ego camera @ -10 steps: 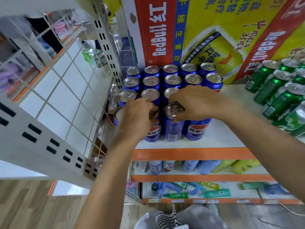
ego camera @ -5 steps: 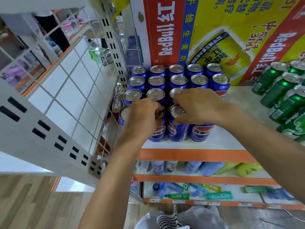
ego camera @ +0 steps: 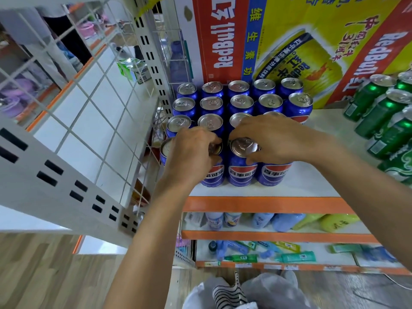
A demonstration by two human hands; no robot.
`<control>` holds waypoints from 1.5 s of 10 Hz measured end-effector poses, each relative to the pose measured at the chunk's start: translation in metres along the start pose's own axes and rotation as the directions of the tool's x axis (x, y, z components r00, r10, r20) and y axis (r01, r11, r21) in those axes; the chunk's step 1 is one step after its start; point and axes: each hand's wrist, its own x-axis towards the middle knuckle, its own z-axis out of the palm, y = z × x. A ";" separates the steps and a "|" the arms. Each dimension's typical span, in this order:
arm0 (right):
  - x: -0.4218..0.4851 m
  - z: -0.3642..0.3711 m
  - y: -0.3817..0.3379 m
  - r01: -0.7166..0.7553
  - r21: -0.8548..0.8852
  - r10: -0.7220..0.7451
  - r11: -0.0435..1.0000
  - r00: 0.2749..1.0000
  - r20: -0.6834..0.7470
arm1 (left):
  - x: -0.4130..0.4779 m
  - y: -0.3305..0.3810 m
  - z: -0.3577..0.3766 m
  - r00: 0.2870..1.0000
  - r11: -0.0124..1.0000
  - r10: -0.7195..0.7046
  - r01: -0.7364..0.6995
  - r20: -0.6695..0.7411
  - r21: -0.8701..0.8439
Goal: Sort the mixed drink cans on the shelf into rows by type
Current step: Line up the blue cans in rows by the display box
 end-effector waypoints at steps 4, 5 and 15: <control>-0.001 0.001 0.002 0.000 0.050 0.001 0.999 1.000 -0.024 | 0.000 0.000 0.000 1.000 1.000 -0.007 0.008 0.025 -0.014; 0.000 0.001 0.002 -0.015 0.071 0.016 0.997 1.000 -0.024 | 0.000 0.000 0.000 1.000 1.000 -0.005 0.005 0.020 -0.013; -0.039 -0.006 0.036 -0.196 0.118 0.196 0.973 0.981 0.016 | 0.020 0.034 0.003 0.992 0.992 0.126 -0.126 0.016 -0.022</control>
